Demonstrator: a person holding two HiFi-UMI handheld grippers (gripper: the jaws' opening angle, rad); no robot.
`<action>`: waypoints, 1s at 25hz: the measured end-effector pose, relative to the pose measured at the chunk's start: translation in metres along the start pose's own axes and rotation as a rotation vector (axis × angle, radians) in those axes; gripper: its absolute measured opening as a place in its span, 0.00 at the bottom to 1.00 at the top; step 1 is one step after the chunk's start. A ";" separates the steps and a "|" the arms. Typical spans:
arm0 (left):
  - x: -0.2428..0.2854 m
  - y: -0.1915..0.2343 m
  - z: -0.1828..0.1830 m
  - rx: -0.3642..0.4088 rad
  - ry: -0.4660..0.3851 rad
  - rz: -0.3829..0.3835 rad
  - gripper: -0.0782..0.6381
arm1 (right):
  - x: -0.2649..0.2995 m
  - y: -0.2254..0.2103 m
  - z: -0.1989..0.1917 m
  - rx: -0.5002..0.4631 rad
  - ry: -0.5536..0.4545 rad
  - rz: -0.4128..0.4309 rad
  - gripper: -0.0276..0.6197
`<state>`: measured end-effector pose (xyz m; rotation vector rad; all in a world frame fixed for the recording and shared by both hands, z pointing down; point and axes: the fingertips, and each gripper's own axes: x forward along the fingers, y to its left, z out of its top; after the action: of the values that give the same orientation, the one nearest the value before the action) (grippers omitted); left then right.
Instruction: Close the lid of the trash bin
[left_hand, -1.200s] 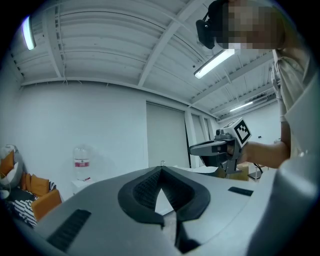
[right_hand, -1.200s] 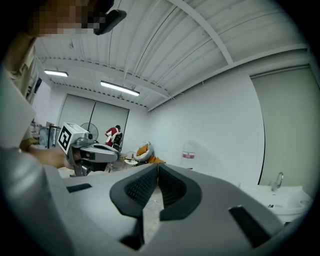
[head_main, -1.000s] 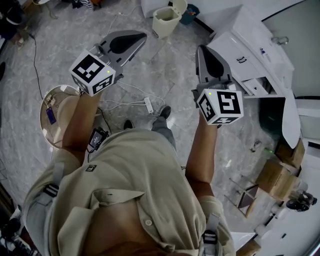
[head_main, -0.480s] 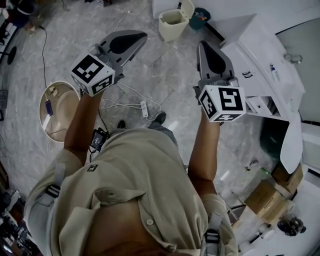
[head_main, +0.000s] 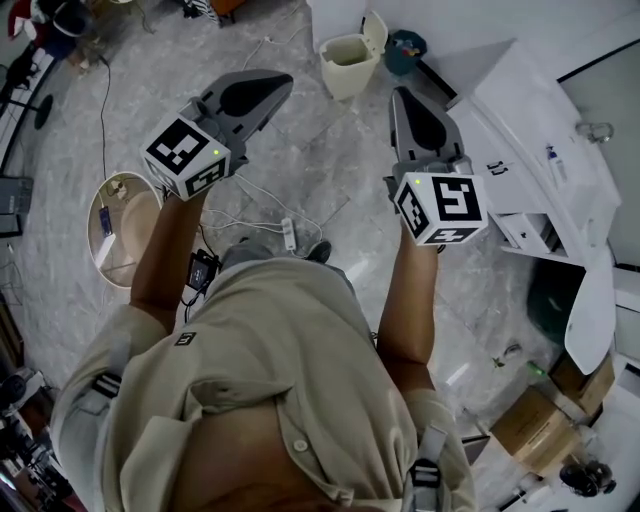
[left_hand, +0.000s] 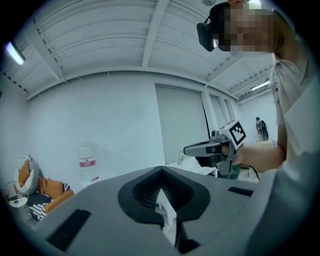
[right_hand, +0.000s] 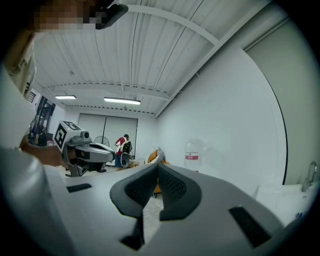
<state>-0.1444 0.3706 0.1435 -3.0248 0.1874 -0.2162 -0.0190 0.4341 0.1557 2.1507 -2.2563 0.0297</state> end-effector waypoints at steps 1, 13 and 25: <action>0.005 -0.002 0.002 0.006 0.003 -0.004 0.13 | -0.003 -0.005 0.001 0.002 -0.003 -0.003 0.08; 0.083 -0.013 0.015 0.063 -0.028 -0.127 0.13 | -0.040 -0.076 -0.005 0.011 -0.015 -0.152 0.08; 0.157 0.067 -0.004 0.021 -0.092 -0.262 0.13 | 0.029 -0.124 -0.008 -0.046 0.027 -0.284 0.08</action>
<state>0.0018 0.2834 0.1607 -3.0218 -0.2184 -0.0979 0.1030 0.3992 0.1638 2.4065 -1.8965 0.0009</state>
